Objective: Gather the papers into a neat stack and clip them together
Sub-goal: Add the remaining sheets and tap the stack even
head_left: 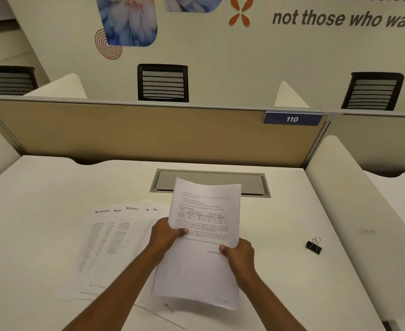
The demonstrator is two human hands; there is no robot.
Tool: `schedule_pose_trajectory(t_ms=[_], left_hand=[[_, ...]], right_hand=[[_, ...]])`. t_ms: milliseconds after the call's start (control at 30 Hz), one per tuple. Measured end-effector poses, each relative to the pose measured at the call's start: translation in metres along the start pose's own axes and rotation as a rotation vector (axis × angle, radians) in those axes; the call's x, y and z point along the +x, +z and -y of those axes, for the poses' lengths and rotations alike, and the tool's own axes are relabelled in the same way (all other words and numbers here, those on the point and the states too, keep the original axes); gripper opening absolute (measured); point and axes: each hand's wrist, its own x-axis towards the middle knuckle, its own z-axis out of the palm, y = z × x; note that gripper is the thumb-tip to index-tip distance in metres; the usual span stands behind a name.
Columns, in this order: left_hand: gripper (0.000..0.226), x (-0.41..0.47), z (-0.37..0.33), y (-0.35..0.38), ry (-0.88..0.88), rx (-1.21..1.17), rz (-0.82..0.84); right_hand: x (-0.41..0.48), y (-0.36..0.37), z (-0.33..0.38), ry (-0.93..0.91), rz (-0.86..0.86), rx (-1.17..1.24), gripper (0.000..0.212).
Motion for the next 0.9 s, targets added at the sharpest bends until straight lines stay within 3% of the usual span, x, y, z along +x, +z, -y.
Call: schedule_pose_trajectory(t_ms=[167, 300, 433, 600, 767, 900], left_hand=[[0.012, 0.010, 0.032, -0.008, -0.034, 0.038, -0.006], [0.034, 0.025, 0.051, -0.012, -0.039, 0.287, -0.011], [0.036, 0.035, 0.062, -0.018, 0.050, 0.555, -0.003], [0.021, 0.036, 0.067, -0.015, 0.211, 0.893, -0.164], [0.029, 0.039, 0.078, -0.014, 0.102, 0.925, -0.134], [0.029, 0.038, 0.083, -0.017, 0.093, 0.894, -0.129]], right_hand=[[-0.006, 0.013, -0.019, 0.095, -0.006, -0.020, 0.026], [-0.006, 0.024, -0.027, 0.150, -0.039, -0.040, 0.028], [-0.008, 0.034, -0.029, 0.176, -0.083, -0.084, 0.023], [-0.009, 0.047, -0.028, 0.169, -0.123, -0.170, 0.019], [-0.011, 0.062, -0.030, 0.145, -0.185, -0.338, 0.014], [-0.014, 0.072, -0.034, 0.173, -0.220, -0.431, 0.023]])
